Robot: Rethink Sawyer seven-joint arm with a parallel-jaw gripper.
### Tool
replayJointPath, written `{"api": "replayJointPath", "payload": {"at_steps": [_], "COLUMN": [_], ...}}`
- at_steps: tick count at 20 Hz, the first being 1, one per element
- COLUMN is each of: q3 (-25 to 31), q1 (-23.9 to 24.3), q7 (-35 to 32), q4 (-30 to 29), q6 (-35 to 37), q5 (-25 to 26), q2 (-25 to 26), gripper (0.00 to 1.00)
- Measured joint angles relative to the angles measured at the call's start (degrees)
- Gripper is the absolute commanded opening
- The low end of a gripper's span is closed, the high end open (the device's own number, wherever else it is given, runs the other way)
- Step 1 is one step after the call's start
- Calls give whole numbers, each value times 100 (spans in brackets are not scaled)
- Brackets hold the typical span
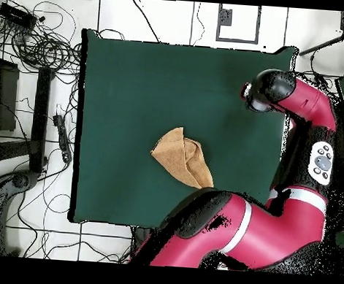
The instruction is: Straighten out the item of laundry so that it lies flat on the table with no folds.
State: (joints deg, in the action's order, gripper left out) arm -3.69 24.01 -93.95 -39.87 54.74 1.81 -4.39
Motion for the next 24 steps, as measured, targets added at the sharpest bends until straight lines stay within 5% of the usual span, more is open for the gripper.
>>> {"api": "replayJointPath", "payload": {"at_steps": [24], "q3": [12], "q1": [-512], "q7": [0], "q4": [222], "q6": [-1], "q5": [31], "q2": [259], "gripper": [100]}}
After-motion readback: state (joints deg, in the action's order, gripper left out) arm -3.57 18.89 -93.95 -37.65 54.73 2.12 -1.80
